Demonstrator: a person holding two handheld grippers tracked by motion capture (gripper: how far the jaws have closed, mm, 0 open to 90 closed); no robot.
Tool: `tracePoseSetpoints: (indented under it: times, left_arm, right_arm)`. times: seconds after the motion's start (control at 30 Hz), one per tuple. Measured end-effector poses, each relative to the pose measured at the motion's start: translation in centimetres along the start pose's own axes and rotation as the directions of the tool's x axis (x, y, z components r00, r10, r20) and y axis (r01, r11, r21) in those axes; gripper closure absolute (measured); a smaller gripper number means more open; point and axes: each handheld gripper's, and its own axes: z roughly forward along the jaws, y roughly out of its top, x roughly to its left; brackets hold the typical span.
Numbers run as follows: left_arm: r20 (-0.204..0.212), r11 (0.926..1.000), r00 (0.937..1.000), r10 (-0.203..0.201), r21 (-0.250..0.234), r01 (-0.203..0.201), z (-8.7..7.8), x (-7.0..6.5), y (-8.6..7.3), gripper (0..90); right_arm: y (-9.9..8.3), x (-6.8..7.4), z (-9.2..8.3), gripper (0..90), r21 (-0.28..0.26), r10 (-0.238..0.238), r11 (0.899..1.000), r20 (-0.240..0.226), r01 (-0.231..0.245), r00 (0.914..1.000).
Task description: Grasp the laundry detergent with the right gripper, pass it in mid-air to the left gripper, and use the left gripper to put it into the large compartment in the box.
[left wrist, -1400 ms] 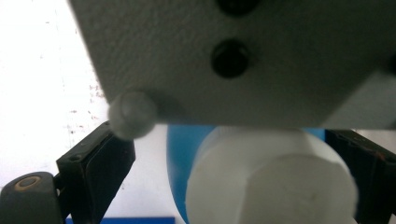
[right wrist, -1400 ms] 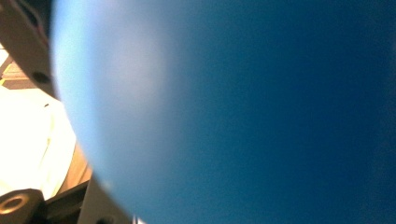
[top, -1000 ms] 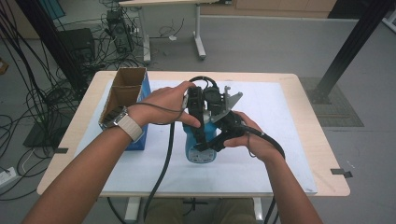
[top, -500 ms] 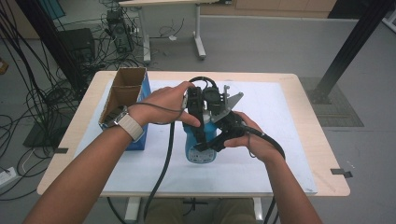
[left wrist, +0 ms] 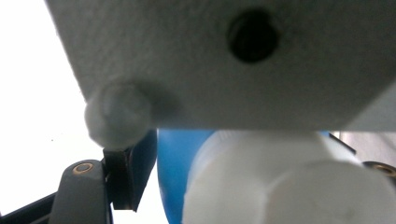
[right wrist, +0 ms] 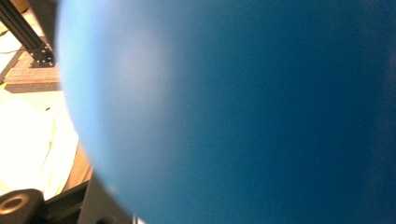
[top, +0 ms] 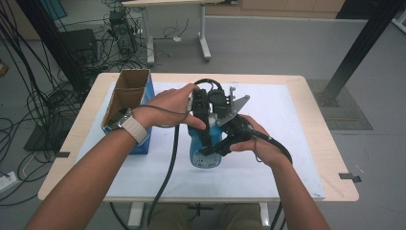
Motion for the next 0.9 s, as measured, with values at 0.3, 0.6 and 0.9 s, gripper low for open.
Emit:
tracePoseSetpoints:
  times: [0.3, 0.6, 0.9]
  left_arm:
    - [0.018, 0.9999, 0.9998, 0.006, -0.008, -0.006, -0.02, -0.21, 0.10, 37.2]
    - [0.024, 1.0000, 0.9997, 0.006, -0.004, -0.006, -0.07, -0.16, 0.00, 37.5]
    - [0.010, 1.0000, 0.9999, -0.008, -0.002, 0.008, -0.17, -0.41, 0.15, 37.8]
  right_arm:
    - [-0.06, 0.14, -0.07, 43.9, -0.004, 0.012, 1.000, -0.001, -0.012, 0.9999]
    - [-0.08, -0.03, 0.07, 43.9, -0.007, -0.018, 1.000, 0.013, 0.018, 0.9998]
    - [-0.02, 0.06, -0.07, 43.9, -0.006, -0.025, 1.000, 0.018, 0.025, 0.9995]
